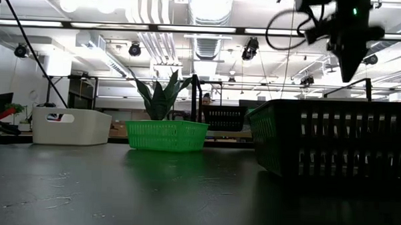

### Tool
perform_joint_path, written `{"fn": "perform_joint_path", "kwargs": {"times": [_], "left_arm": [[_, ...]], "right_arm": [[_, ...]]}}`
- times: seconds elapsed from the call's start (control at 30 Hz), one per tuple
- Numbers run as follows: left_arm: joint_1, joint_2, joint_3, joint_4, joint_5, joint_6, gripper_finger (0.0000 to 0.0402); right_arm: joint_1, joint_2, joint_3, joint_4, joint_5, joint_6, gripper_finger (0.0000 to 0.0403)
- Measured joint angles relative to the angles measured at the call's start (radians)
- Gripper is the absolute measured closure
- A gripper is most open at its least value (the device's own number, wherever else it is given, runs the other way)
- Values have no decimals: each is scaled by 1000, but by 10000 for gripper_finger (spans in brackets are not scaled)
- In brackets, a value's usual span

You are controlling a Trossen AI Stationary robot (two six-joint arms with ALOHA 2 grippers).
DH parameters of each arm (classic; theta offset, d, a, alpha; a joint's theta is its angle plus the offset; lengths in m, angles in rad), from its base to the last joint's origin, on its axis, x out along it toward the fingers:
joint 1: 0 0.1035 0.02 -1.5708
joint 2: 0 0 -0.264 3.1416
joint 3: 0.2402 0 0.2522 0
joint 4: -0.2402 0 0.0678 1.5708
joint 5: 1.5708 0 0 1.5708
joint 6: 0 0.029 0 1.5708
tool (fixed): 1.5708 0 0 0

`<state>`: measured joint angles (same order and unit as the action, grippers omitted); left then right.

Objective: Stack baskets on shelf by color
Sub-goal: Put the bottom left white bin on the shelf

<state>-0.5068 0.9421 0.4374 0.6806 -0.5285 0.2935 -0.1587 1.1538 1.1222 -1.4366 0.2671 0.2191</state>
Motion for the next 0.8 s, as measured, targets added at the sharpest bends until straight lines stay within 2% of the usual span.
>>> {"fn": "perform_joint_path", "kwargs": {"times": [0.1, 0.2, 0.5, 0.67, 0.8], "left_arm": [[0, 0, -2, -1, 0, 0, 256], [0, 0, -2, 0, 0, 0, 256], [0, 0, -3, -9, 0, 0, 256], [0, 0, -3, -9, 0, 0, 256], [0, 0, -3, -9, 0, 0, 256]], "right_arm": [[-23, 0, 54, 8, -198, -12, 394], [-38, -1, 54, 6, -268, -33, 394], [-82, 0, -105, 13, -142, -80, 394], [-114, 0, -157, 10, 17, -95, 394], [-143, 2, -161, 13, 96, -118, 394]]}}
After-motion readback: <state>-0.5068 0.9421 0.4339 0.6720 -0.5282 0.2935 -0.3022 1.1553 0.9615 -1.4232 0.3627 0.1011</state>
